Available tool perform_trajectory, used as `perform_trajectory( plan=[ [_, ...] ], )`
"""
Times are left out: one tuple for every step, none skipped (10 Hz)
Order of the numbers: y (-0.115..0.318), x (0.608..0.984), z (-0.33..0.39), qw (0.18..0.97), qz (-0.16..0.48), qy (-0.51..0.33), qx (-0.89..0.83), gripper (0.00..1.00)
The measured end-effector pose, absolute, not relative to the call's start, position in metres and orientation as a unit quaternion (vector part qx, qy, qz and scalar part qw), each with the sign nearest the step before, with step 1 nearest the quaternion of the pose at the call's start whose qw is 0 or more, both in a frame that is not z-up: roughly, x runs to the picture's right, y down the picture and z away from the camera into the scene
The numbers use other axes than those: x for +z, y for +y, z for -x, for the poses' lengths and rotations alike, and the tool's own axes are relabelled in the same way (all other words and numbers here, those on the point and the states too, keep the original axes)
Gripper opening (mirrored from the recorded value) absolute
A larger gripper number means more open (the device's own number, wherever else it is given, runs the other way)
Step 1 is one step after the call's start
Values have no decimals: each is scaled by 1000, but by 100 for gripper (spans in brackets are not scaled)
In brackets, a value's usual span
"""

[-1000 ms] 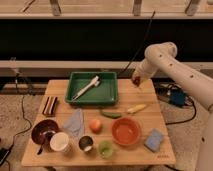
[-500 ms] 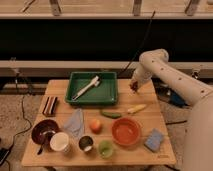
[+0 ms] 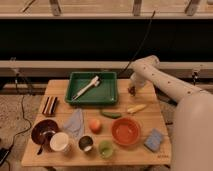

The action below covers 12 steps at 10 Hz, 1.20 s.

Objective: Place grapes in table surface

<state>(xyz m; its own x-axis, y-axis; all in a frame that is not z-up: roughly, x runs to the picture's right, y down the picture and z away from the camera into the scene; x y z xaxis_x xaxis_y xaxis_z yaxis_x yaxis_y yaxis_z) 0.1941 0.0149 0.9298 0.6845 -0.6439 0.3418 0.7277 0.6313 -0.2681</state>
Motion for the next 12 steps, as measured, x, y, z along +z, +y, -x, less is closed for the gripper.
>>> perform_trajectory(
  plan=[
    [16, 933, -195, 897, 197, -100, -383, 41],
    [18, 937, -198, 897, 200, -89, -384, 54],
    [19, 939, -199, 897, 201, -85, -385, 63],
    [20, 940, -200, 896, 203, -80, -387, 71],
    [22, 944, -200, 894, 208, -75, -390, 79],
    [23, 945, -200, 893, 211, -74, -391, 80],
    [25, 947, -201, 892, 214, -72, -392, 80],
    [27, 948, -202, 890, 219, -72, -393, 80],
    [28, 949, -204, 889, 224, -72, -394, 80],
    [29, 950, -205, 888, 225, -72, -394, 80],
    [28, 949, -206, 888, 227, -73, -393, 80],
    [26, 945, -211, 888, 235, -74, -389, 80]
  ],
)
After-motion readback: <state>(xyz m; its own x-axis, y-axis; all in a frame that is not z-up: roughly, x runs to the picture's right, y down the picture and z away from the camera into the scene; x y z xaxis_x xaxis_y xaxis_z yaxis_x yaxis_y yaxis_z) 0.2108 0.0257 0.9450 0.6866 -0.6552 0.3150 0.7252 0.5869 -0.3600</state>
